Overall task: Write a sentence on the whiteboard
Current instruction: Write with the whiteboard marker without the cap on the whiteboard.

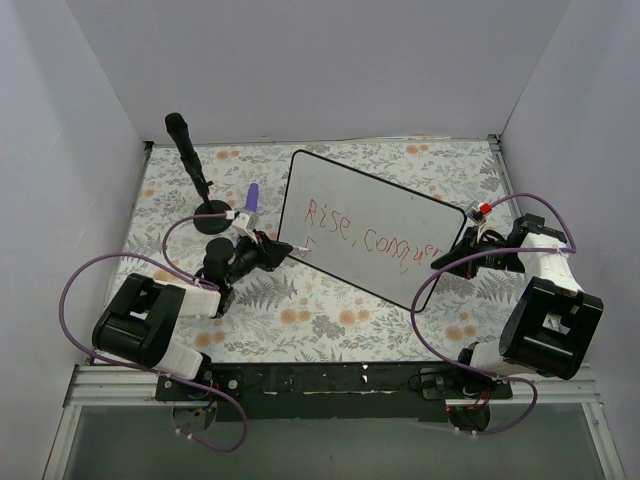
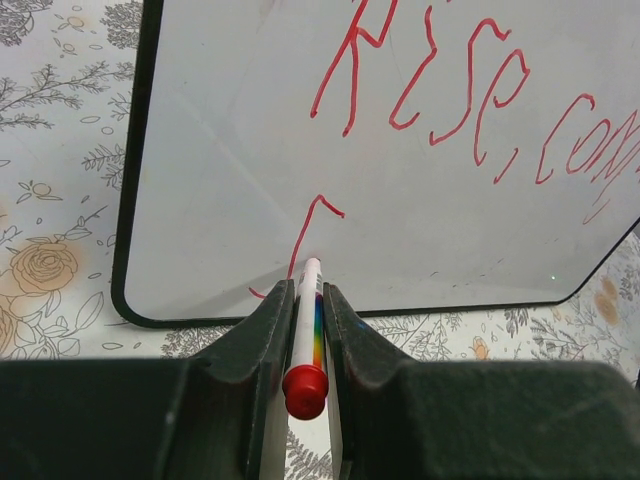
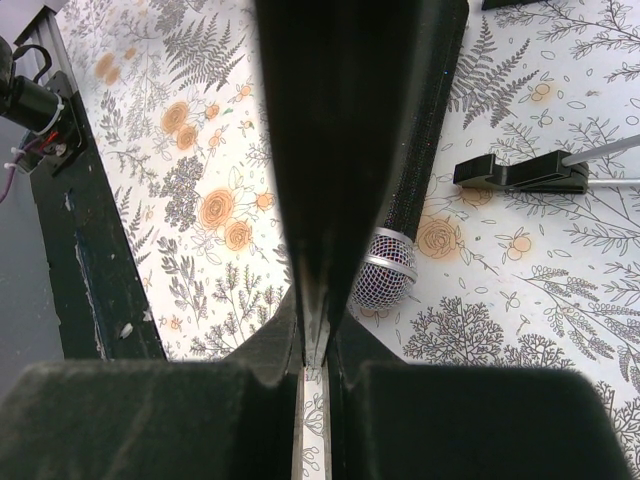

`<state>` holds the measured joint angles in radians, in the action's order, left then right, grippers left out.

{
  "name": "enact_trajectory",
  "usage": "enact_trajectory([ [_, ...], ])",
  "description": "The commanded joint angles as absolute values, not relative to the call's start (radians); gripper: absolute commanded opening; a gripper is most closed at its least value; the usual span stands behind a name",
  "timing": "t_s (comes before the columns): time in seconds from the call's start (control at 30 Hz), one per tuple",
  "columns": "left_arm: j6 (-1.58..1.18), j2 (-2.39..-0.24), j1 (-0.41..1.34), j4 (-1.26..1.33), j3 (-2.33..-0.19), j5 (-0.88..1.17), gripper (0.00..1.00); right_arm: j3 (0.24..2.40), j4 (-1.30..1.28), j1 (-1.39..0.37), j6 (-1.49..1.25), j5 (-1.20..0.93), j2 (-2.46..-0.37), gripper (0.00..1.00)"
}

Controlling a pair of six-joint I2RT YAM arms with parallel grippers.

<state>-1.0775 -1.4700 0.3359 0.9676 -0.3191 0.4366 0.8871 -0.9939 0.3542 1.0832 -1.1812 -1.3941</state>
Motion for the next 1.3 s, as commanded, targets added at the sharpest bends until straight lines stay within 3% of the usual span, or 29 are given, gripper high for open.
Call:
enact_trajectory([
  [0.0,-1.035,-1.453,0.331,0.940,-0.356,0.367,0.00,0.894,-0.959,0.357,1.120,-1.146,-1.371,0.01],
  [0.37,-1.029,-1.390,0.321,0.907,-0.339,0.295,0.00,0.896,-0.959,0.357,1.118,-1.144,-1.370,0.01],
  [0.6,-1.048,-1.316,0.321,0.916,-0.331,0.385,0.00,0.896,-0.957,0.357,1.118,-1.144,-1.367,0.01],
  [0.97,-1.100,-1.057,0.321,0.672,-0.322,0.426,0.00,0.890,-0.951,0.357,1.111,-1.144,-1.358,0.01],
  [1.27,-1.115,-1.011,0.376,0.609,-0.322,0.408,0.00,0.887,-0.951,0.357,1.112,-1.143,-1.351,0.01],
])
